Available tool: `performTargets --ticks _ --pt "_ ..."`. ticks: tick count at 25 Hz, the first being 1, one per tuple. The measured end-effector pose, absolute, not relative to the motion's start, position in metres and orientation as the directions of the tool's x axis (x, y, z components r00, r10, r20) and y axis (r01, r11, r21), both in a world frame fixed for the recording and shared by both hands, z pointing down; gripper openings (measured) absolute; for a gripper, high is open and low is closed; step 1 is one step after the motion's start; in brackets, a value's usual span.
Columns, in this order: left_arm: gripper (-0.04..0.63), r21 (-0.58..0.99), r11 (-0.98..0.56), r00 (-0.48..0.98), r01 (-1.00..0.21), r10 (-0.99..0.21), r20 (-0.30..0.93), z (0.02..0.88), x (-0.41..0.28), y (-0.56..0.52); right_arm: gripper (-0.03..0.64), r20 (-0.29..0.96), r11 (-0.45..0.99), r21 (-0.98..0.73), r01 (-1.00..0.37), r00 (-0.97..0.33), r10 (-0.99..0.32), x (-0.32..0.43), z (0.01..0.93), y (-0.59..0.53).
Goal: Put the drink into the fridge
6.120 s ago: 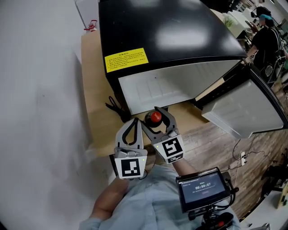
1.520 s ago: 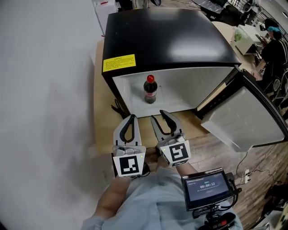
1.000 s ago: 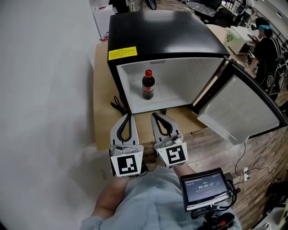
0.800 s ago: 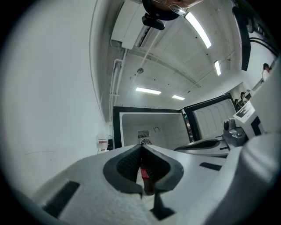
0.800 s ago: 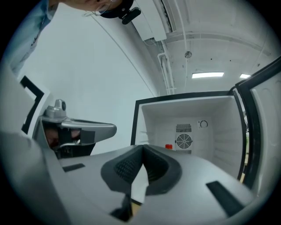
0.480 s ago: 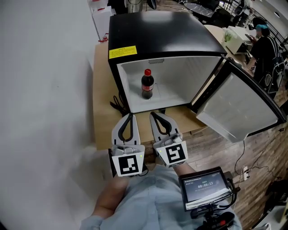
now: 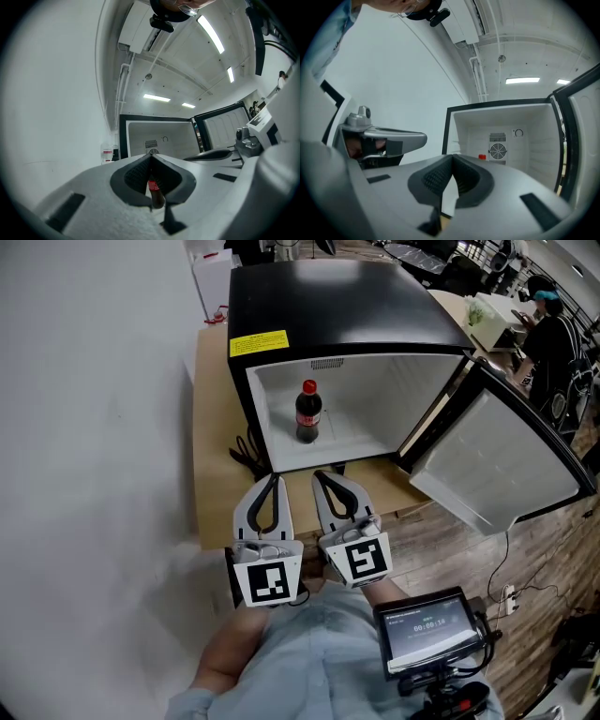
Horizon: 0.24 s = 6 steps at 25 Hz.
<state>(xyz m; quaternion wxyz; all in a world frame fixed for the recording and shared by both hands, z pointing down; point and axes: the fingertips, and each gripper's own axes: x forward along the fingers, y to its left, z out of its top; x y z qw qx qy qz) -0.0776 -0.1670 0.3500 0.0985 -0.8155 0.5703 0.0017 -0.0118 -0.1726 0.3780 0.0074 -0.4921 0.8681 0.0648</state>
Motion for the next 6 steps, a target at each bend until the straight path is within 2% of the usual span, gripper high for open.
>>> performTargets --ticks 6 --pt "0.008 -0.163 -0.335 0.355 -0.928 -0.927 -0.118 0.3494 -0.0756 -0.1669 0.003 -0.073 0.504 0.112 -0.856 -0.513 -0.855 -0.0106 0.379 -0.1727"
